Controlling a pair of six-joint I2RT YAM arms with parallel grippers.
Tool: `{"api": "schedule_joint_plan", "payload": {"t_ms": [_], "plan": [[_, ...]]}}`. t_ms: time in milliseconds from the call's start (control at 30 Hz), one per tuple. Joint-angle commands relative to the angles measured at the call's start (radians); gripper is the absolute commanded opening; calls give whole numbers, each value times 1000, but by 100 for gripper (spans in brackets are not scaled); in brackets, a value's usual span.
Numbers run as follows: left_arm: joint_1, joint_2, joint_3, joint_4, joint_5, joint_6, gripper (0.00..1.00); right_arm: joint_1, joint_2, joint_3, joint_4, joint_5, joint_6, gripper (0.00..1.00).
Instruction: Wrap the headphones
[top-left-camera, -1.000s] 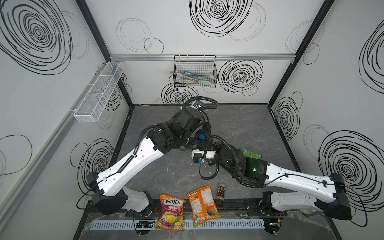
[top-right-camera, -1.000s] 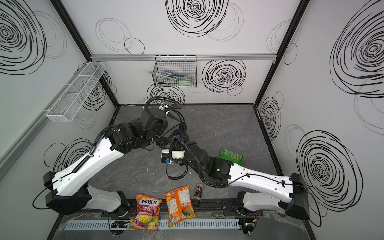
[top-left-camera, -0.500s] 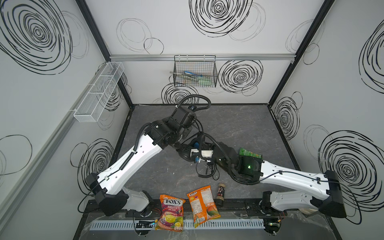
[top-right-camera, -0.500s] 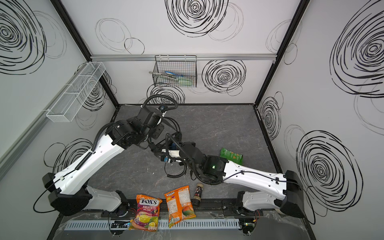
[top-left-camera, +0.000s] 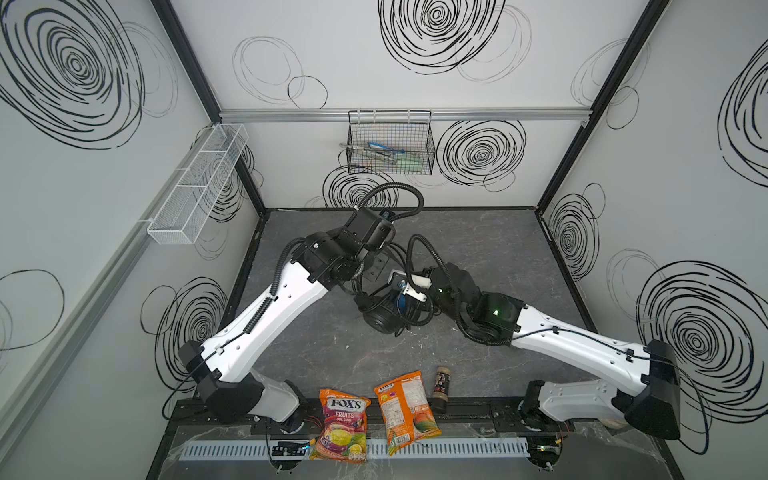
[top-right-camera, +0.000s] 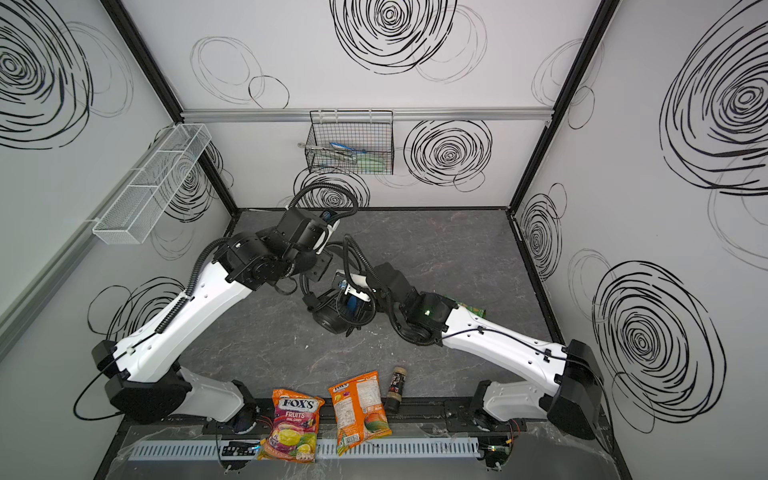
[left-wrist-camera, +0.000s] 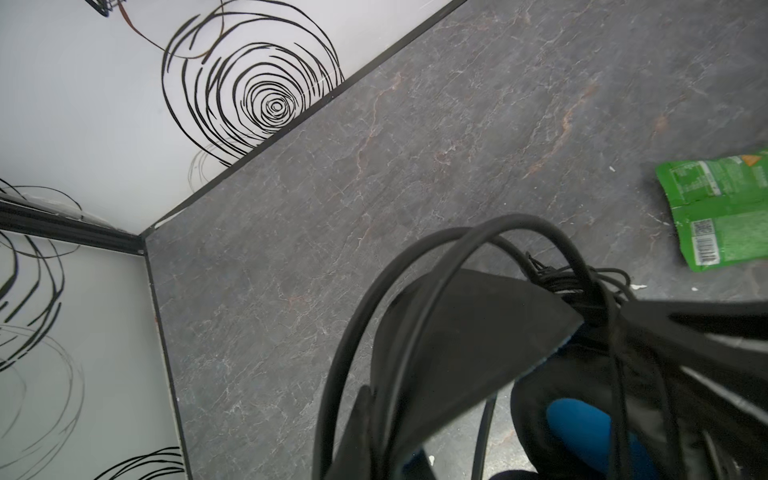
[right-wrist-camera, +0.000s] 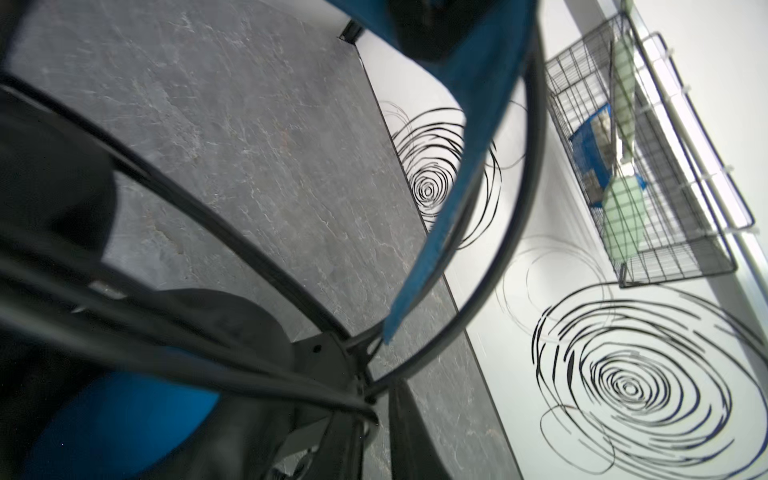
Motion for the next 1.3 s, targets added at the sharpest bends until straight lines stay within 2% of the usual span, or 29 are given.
{"api": "schedule_joint_plan", "payload": {"t_ms": [0,267,467,800,1267], "plan": [[27,-23,35,17,100,-56,0,-52,-43,16,53,-45,82,19],[121,-74,16,73,307,-107,0,-159,-113,-26,104,-133,200,22],[144,-89,20,85,361,-135,0,-227,-147,-83,151,-191,259,24],[160,-77,123,84,454,-161,0,-348,-137,-153,252,-326,366,24],[223,-61,202,124,628,-241,0,-386,-86,-143,360,-454,452,25]]}}
